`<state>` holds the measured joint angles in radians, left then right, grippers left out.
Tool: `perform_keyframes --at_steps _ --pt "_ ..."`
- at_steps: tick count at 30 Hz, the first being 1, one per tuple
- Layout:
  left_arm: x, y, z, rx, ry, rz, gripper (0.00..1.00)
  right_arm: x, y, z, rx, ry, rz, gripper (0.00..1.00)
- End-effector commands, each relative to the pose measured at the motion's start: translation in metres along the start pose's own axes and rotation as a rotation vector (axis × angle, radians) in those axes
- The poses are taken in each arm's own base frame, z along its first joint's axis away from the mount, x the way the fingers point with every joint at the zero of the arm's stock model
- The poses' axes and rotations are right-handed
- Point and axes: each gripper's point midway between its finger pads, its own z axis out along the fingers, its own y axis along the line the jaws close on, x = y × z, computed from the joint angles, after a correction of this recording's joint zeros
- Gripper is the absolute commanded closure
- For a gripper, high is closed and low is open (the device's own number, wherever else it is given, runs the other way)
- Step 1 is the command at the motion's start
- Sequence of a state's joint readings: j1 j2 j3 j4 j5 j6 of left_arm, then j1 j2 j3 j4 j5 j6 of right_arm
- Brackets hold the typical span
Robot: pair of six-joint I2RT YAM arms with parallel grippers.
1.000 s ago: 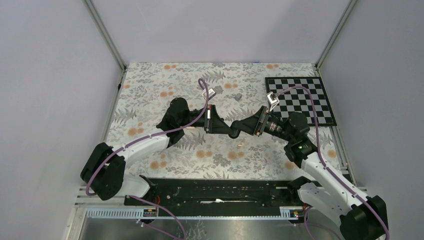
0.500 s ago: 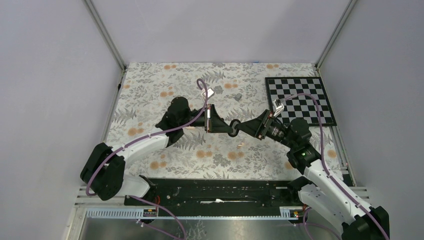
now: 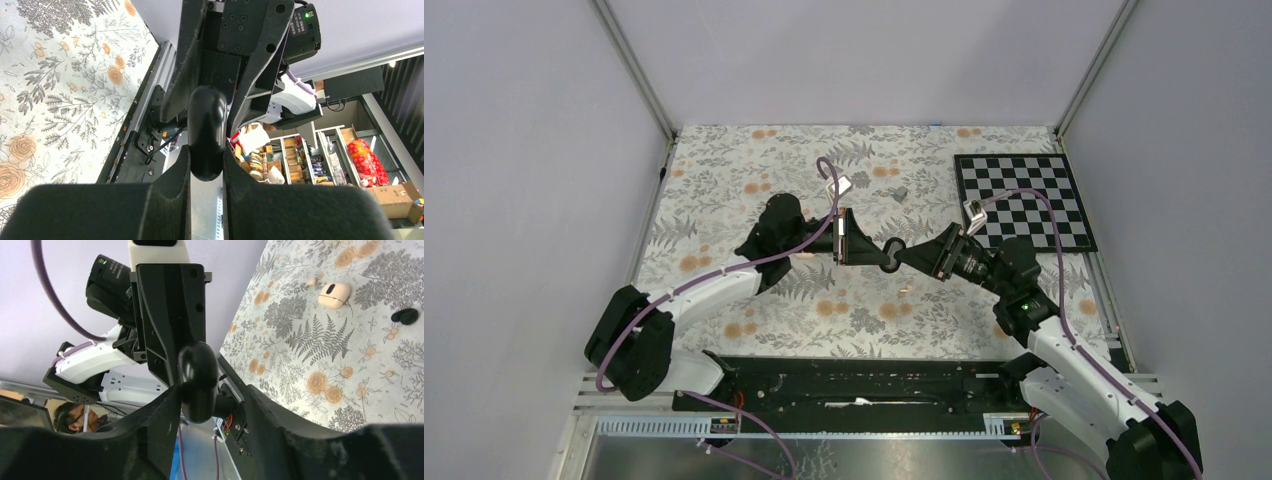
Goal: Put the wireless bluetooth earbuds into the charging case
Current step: Open the charging case.
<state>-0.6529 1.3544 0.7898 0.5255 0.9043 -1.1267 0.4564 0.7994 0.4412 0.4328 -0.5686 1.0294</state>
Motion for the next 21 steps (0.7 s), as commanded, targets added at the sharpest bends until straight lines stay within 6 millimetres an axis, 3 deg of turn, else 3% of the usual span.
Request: perform_keyframes --at_steps 1,3,8,12,14,15,17,21 --pt "-0.010 -0.030 -0.003 0.075 -0.027 0.102 1.00 -0.009 0.030 0.002 -0.108 -0.006 -0.069 0.51" --pt "-0.010 -0.033 -0.003 0.074 -0.020 0.117 1.00 -0.005 0.031 0.003 -0.132 0.010 -0.062 0.60" --pt "-0.012 -0.035 -0.002 0.067 -0.011 0.125 1.00 -0.001 0.037 0.002 -0.189 0.025 -0.038 0.54" --pt "-0.011 -0.035 -0.001 0.081 -0.002 0.116 1.00 -0.002 0.040 0.001 -0.204 0.023 -0.037 0.55" --pt "-0.011 -0.036 -0.001 0.084 -0.001 0.118 1.00 -0.002 0.041 0.001 -0.210 0.019 -0.037 0.65" --pt "-0.012 -0.036 -0.001 0.084 -0.003 0.119 1.00 -0.003 0.042 0.000 -0.210 0.015 -0.036 0.78" --pt "-0.013 -0.038 -0.002 0.087 -0.007 0.124 1.00 -0.003 0.041 -0.001 -0.205 0.010 -0.033 0.91" --pt "-0.015 -0.040 -0.004 0.083 -0.011 0.131 1.00 -0.002 0.037 -0.002 -0.183 0.004 -0.035 1.00"
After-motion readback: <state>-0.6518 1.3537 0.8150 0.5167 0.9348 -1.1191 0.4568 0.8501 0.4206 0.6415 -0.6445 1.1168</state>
